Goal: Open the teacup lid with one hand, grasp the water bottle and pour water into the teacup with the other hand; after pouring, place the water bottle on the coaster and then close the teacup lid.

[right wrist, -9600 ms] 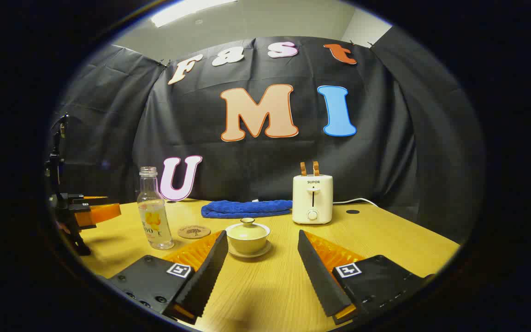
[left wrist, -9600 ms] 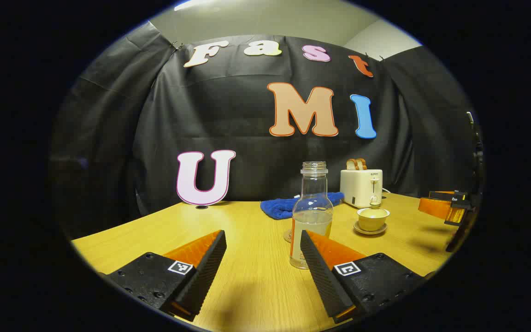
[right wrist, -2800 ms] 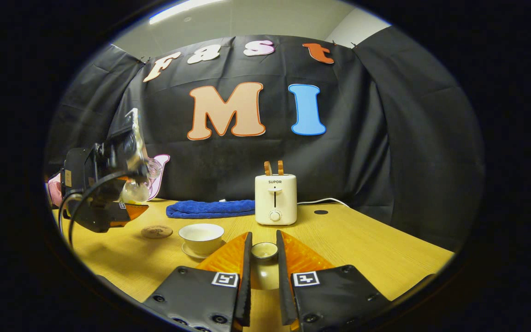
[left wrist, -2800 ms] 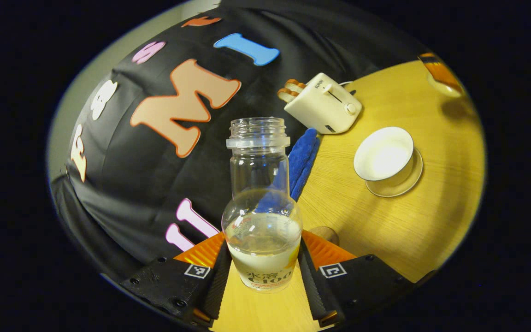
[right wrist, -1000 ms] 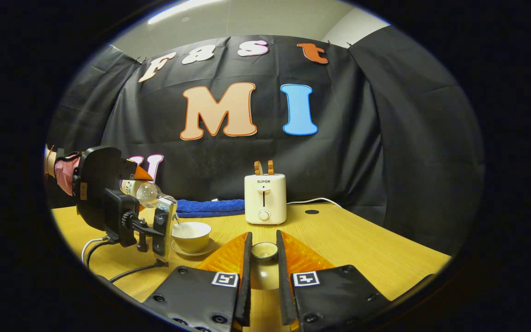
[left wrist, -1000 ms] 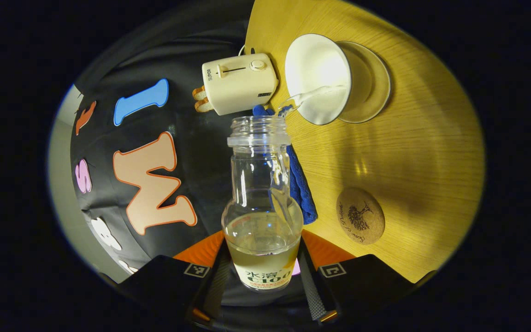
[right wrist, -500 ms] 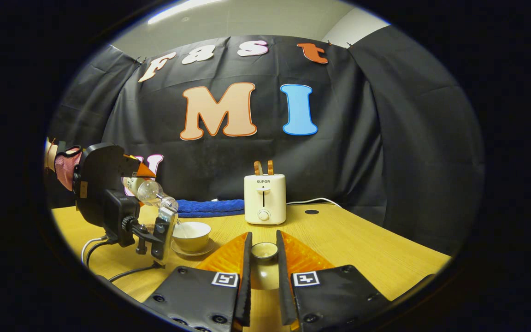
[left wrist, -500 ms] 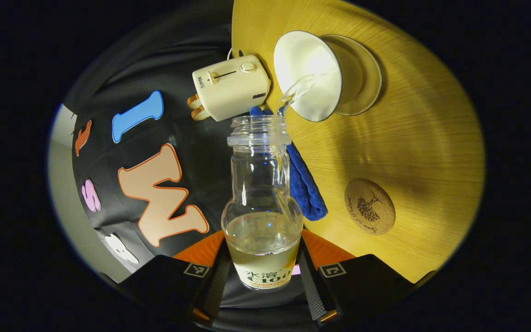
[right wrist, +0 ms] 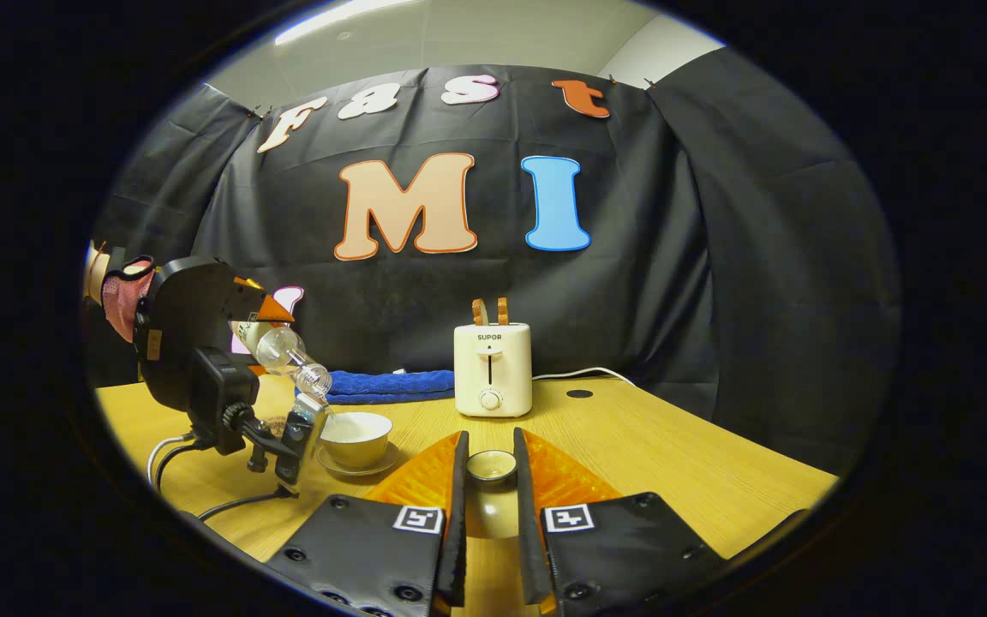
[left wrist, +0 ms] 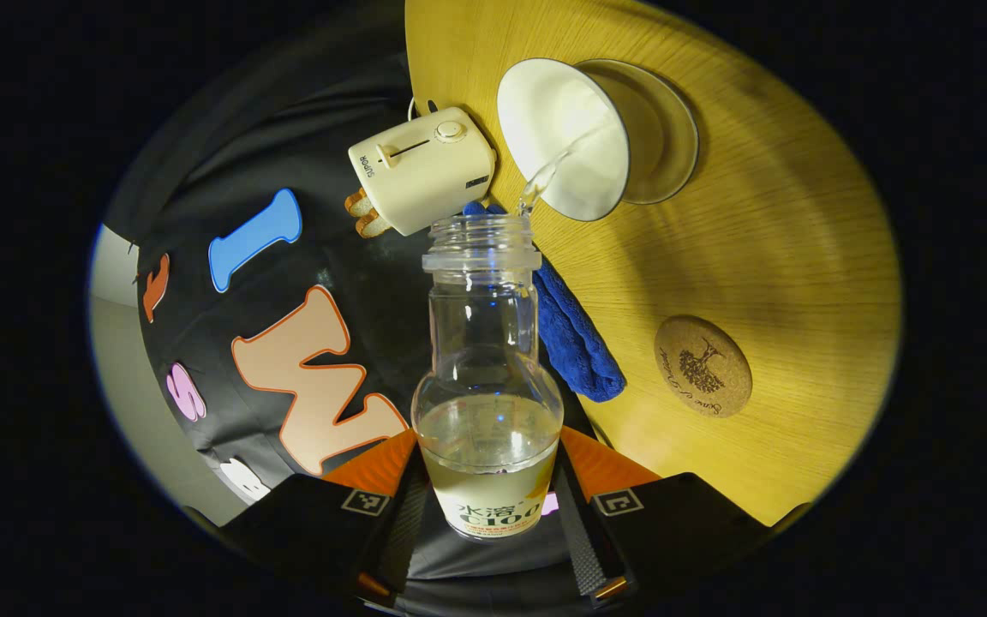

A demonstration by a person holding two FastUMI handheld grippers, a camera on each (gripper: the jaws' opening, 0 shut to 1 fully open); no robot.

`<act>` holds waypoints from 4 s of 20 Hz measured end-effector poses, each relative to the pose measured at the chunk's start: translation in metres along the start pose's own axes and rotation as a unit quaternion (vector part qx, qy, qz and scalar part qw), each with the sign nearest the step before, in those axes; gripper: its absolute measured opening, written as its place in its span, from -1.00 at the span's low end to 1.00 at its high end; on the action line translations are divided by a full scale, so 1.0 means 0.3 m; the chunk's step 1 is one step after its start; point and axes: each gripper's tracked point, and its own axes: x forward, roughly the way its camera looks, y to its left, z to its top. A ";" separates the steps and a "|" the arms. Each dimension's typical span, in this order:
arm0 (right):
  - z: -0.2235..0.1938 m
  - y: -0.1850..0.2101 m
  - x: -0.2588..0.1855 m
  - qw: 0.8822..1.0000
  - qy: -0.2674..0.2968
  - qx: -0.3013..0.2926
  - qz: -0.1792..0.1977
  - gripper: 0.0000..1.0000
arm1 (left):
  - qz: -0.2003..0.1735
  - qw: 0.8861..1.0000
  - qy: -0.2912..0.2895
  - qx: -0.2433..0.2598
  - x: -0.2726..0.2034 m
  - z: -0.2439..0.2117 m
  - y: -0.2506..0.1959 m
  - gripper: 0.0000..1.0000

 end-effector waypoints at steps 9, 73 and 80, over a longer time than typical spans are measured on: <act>0.000 0.000 -0.002 1.000 0.000 0.000 0.000 -0.44 | 0.020 0.999 -0.003 0.041 -0.010 -0.026 0.082 0.41; 0.000 0.001 -0.002 1.000 0.001 -0.001 0.001 -0.43 | -0.103 0.516 -0.118 -0.842 0.105 0.010 -0.227 0.53; -0.002 0.001 -0.001 1.000 0.000 -0.001 0.001 -0.44 | -0.068 0.503 -0.130 -0.852 0.043 -0.065 -0.198 0.94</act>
